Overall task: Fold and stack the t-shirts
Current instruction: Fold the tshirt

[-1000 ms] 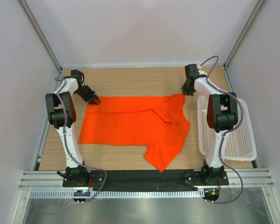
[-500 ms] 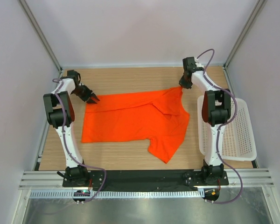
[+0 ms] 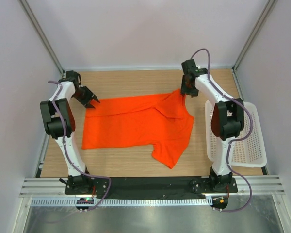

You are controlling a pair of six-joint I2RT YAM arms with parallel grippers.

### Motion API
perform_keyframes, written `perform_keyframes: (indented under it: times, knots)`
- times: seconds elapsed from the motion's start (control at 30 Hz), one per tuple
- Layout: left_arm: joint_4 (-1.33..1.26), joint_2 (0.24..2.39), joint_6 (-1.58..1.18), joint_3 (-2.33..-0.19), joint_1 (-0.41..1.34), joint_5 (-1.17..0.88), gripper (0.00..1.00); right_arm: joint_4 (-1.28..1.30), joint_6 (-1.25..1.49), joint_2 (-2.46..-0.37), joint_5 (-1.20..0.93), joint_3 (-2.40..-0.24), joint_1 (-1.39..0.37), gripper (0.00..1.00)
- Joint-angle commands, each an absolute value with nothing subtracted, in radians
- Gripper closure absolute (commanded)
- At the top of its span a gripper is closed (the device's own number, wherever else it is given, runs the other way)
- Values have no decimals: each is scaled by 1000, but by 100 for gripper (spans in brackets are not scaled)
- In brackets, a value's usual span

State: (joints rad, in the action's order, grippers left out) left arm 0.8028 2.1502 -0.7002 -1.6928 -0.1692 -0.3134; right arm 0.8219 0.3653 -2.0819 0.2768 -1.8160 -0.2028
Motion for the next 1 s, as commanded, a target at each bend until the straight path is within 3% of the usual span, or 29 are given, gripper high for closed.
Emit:
perform_keyframes:
  times: [0.0,0.27,0.63,0.97]
  knots:
    - [795,2034,-707,-1658,-144,-314,55,822,265,-1971,227,-1758,-327,51]
    - [807,2000,-696,-1603,-123,-337,55,726,414,-1891,43,-1510,-302,49]
    - [804,1993,-696,-1569,-103,-359,56,655,485,-1835,-73,-1327,-207,59]
    - [808,1977,-690,-1568,-71,-365,57,577,538,-1858,-153,-1286,-176,65]
